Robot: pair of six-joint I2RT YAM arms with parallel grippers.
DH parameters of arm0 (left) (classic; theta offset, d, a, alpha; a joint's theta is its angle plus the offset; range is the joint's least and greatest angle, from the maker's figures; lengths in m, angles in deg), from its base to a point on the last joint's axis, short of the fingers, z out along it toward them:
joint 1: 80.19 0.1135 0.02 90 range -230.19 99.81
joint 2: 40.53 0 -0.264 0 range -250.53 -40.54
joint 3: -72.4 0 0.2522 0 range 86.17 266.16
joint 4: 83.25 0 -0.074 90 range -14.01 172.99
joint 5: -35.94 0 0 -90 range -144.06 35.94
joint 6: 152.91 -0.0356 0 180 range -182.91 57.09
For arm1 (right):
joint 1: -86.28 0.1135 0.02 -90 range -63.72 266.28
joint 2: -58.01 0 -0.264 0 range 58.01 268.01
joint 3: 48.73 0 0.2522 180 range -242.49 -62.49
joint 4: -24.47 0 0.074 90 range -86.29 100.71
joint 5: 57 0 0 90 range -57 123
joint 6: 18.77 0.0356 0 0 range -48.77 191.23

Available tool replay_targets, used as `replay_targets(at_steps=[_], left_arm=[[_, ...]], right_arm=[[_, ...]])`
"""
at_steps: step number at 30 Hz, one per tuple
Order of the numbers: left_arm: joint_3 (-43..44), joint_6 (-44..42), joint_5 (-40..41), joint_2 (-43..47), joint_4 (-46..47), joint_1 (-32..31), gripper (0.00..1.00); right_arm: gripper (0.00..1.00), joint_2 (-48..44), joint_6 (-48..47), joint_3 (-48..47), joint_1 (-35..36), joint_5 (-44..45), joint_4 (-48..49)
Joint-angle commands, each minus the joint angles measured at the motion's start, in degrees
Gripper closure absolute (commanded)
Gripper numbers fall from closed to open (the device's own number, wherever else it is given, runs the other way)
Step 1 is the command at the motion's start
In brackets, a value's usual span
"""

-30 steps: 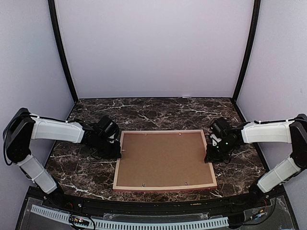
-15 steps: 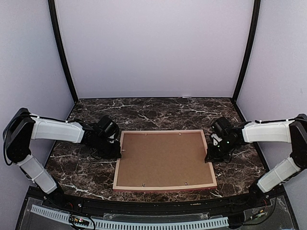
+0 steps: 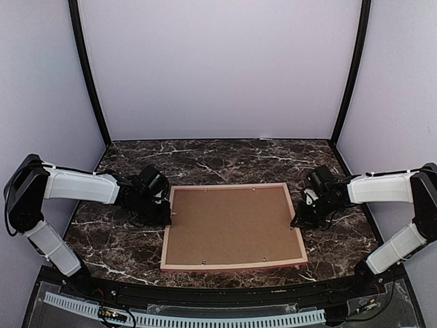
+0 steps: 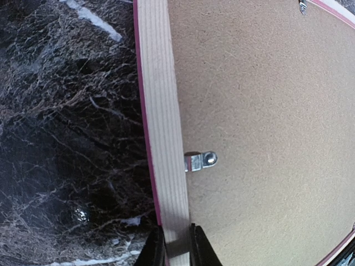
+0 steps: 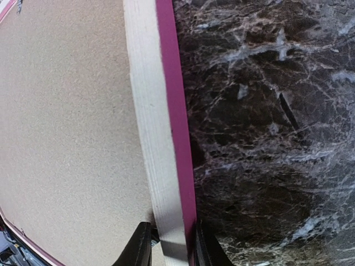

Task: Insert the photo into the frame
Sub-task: Press the fastener onto the backboard.

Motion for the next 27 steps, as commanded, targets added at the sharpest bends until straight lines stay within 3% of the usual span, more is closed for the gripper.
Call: replay_targets(at_steps=[1, 18, 27], left_arm=[[-1.5, -1.3, -1.8, 0.6, -0.6, -0.4, 0.87], [-1.8, -1.4, -1.9, 0.5, -0.5, -0.4, 0.88], [-1.6, -1.5, -1.8, 0.4, -0.6, -0.4, 0.88]], right_arm=[[0.8, 3.6, 0.9, 3.7, -0.6, -0.8, 5.2], [0.88, 6.3, -4.3, 2.1, -0.7, 5.8, -2.2], [0.87, 5.5, -4.6, -0.4, -0.7, 2.1, -1.8]])
